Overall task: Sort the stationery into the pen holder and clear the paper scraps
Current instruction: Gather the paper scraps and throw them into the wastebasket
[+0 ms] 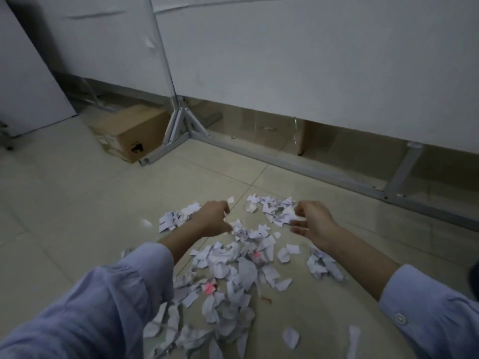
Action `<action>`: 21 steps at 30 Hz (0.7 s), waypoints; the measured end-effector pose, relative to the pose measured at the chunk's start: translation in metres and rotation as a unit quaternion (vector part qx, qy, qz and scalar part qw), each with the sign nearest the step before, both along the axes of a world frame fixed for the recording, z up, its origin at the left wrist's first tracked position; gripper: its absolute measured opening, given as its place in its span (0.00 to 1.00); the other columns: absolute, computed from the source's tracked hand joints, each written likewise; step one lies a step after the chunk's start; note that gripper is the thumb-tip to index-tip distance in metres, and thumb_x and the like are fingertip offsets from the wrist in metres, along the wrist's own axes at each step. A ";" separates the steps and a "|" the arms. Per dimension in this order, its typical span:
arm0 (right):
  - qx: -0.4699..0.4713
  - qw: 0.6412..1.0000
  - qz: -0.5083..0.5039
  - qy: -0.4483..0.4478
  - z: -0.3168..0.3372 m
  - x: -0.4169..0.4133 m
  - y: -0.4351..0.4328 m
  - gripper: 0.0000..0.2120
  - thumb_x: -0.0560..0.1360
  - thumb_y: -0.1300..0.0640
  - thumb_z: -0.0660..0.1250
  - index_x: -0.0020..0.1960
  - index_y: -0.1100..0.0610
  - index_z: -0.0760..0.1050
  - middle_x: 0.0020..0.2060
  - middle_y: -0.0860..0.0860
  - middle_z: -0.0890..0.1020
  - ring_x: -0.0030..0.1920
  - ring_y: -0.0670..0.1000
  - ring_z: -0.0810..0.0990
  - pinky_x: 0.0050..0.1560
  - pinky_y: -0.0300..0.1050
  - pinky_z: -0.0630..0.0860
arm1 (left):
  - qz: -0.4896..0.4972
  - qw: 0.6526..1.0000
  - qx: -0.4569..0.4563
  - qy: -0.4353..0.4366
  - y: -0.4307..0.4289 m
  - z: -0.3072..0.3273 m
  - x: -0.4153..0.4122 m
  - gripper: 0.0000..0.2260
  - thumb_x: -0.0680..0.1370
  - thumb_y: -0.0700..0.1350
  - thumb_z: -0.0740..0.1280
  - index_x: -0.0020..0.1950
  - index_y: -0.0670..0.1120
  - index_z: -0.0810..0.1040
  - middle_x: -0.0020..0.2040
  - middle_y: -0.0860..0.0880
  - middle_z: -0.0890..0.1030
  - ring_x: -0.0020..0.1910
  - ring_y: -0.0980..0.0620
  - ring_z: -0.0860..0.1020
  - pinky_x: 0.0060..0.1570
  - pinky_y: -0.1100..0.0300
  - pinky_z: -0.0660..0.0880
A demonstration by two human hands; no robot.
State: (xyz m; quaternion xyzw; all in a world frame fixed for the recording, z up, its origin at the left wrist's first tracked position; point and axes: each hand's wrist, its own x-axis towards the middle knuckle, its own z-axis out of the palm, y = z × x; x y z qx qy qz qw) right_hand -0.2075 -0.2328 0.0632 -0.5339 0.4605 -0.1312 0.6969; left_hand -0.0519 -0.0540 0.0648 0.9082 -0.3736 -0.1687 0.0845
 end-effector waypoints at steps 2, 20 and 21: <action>0.019 0.998 0.045 0.032 -0.020 0.012 0.012 0.09 0.76 0.61 0.61 0.56 0.61 0.71 0.49 0.57 0.73 0.40 0.57 0.76 0.35 0.46 0.77 | 0.003 0.998 0.051 0.038 0.016 -0.021 0.016 0.27 0.68 0.48 0.76 0.64 0.42 0.72 0.60 0.42 0.77 0.56 0.46 0.76 0.54 0.55 0.75; -0.076 0.940 0.122 0.308 -0.144 0.071 0.045 0.35 0.70 0.32 0.63 0.72 0.44 0.60 0.72 0.53 0.55 0.66 0.63 0.66 0.53 0.60 0.75 | 0.128 0.971 0.170 0.106 0.155 -0.158 0.037 0.44 0.58 0.54 0.80 0.67 0.46 0.61 0.67 0.42 0.60 0.62 0.40 0.70 0.40 0.56 0.78; -0.080 0.940 0.129 0.306 -0.147 0.072 0.048 0.34 0.69 0.32 0.63 0.71 0.42 0.61 0.71 0.52 0.55 0.64 0.63 0.68 0.50 0.58 0.76 | 0.148 0.971 0.145 0.117 0.154 -0.160 0.031 0.48 0.56 0.54 0.81 0.68 0.47 0.58 0.67 0.42 0.58 0.62 0.40 0.71 0.45 0.54 0.79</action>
